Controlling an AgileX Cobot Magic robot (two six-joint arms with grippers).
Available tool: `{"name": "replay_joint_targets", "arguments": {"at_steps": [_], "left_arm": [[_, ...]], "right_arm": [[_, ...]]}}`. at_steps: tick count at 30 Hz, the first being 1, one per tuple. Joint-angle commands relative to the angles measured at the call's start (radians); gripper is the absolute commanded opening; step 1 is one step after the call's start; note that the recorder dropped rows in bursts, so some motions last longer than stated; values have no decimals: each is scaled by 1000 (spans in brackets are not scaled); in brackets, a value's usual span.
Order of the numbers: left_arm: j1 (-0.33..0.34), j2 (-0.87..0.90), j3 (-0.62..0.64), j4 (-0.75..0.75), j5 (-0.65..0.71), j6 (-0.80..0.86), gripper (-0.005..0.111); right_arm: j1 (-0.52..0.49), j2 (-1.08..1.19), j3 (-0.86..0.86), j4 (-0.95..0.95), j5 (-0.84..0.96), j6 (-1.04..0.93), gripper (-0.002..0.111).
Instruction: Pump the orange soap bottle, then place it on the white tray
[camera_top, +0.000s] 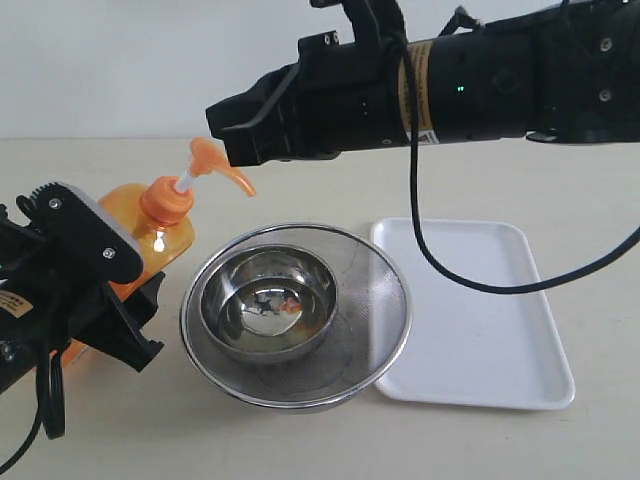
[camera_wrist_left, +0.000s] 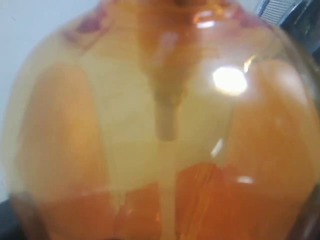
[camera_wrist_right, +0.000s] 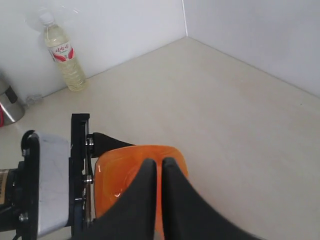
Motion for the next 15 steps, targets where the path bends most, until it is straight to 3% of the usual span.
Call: {"name": "replay_joint_targets", "arguments": {"at_steps": [1, 15], "left_arm": [[-4, -3, -9, 24, -76, 0, 5], [-4, -3, -9, 28, -75, -9, 5]], "right_arm": [[1, 27, -5, 30, 2, -36, 0], [1, 31, -5, 59, -5, -67, 0]]}}
